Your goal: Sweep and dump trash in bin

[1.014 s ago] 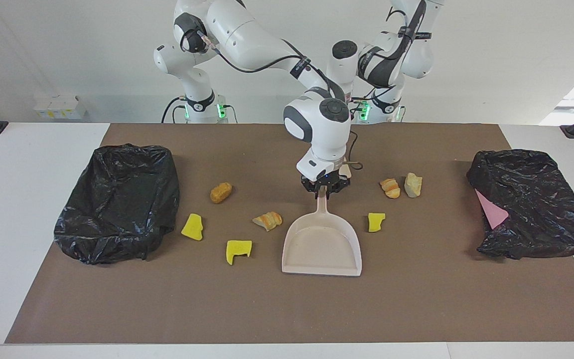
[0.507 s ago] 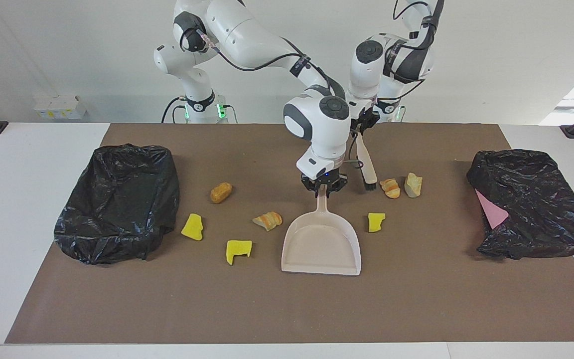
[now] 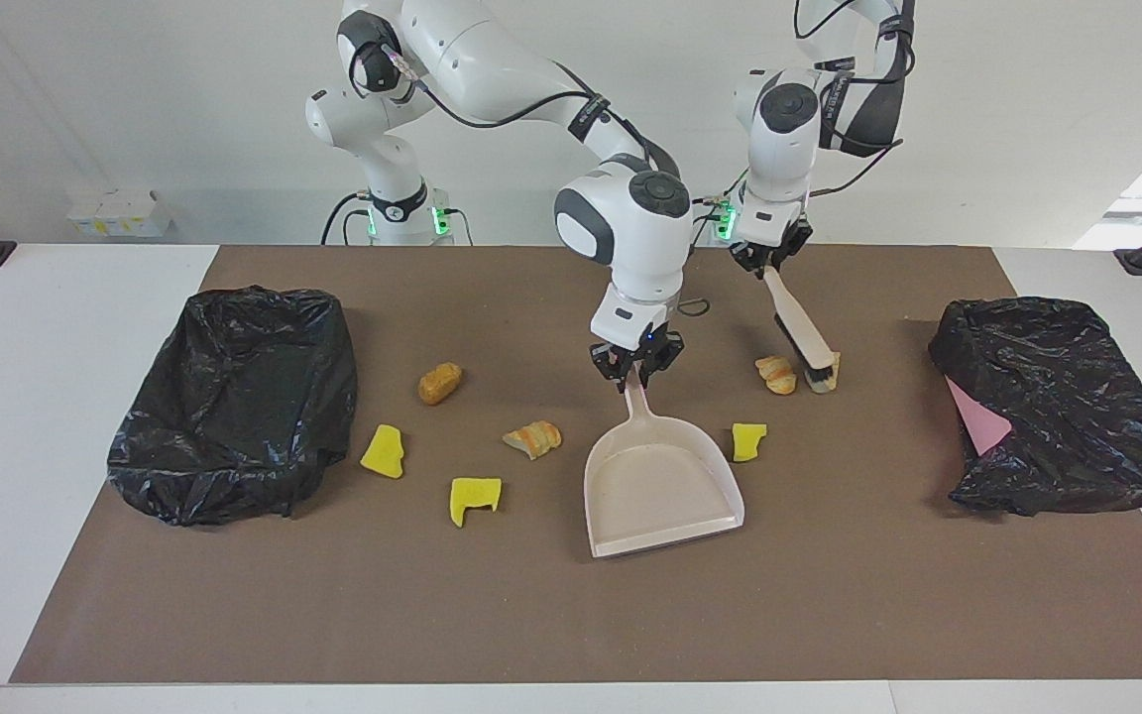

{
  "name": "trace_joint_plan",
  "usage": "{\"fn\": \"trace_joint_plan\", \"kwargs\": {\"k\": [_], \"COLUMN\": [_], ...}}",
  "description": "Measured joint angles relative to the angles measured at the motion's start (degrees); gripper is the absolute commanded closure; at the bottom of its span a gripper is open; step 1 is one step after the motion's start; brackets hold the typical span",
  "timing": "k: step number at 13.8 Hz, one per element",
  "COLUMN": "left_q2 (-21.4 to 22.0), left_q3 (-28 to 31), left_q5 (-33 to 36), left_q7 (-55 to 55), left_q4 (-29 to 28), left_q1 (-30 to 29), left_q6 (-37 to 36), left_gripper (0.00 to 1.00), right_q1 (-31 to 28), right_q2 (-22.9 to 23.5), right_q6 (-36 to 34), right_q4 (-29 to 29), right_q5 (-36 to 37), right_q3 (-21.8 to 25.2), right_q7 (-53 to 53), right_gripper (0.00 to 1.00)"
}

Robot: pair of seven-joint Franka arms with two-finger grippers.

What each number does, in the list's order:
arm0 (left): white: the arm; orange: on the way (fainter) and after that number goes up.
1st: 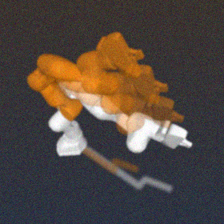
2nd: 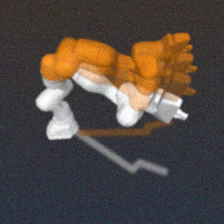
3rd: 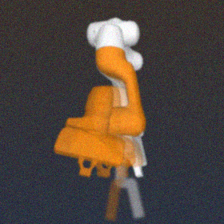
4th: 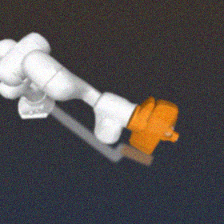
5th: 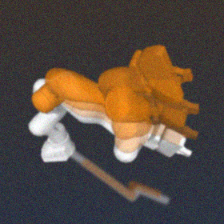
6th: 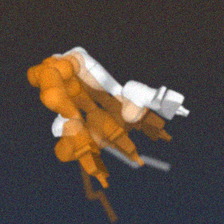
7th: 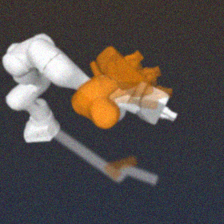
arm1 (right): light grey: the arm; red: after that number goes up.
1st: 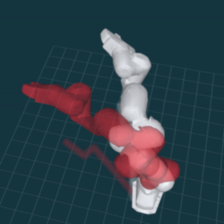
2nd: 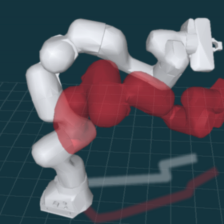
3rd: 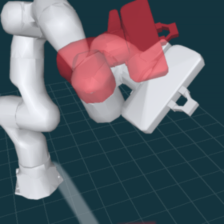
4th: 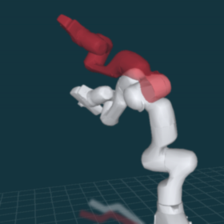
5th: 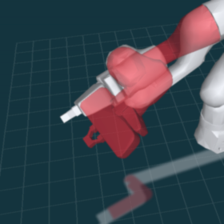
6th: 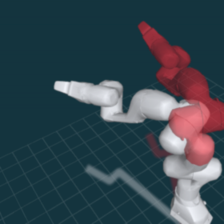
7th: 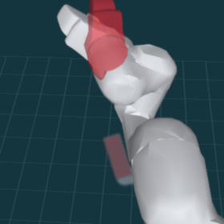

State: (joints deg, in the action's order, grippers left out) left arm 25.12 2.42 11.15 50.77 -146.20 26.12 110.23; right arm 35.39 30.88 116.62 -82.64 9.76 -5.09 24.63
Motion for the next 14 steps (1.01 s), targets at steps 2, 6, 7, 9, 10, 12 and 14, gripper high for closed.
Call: {"fn": "trace_joint_plan", "kwargs": {"k": [2, 6, 7, 9, 10, 12, 14], "left_q2": [0.01, 0.24, 0.24, 0.06, -0.37, -1.80, -4.19], "left_q3": [0.01, 0.16, -0.06, -0.48, -0.56, -0.62, -0.70], "left_q5": [0.23, -2.38, -4.40, -8.19, -10.73, -14.37, -16.44], "left_q7": [4.44, 7.05, 6.82, 5.83, 5.09, 3.24, 2.79], "left_q4": [-0.02, -2.44, -3.38, -5.24, -5.63, -5.46, -4.32], "left_q1": [-3.95, -7.40, -7.25, -6.44, -6.05, -5.72, -5.23], "left_q6": [-0.86, -1.14, -0.98, 1.43, 3.55, 7.57, 10.66], "left_gripper": [1.00, 1.00, 1.00, 1.00, 1.00, 1.00, 1.00], "right_q1": [-1.37, -5.16, -5.60, -6.64, -7.32, -8.42, -8.57], "right_q2": [-0.33, -1.54, -1.59, -1.59, -1.59, -1.59, -1.60], "right_q6": [0.02, -0.01, -0.02, -0.02, -0.02, -0.35, -1.31], "right_q4": [-0.08, -0.14, -0.28, -0.74, -0.95, -1.27, -1.37], "right_q5": [0.83, 0.81, 0.80, 0.05, -0.81, -1.89, -1.92], "right_q3": [0.13, 0.18, 0.16, 0.12, 0.11, 0.10, -0.06], "right_q7": [-11.87, -34.62, -39.54, -49.34, -54.04, -60.46, -64.88], "right_gripper": [1.00, 1.00, 1.00, 1.00, 1.00, 1.00, 1.00]}}
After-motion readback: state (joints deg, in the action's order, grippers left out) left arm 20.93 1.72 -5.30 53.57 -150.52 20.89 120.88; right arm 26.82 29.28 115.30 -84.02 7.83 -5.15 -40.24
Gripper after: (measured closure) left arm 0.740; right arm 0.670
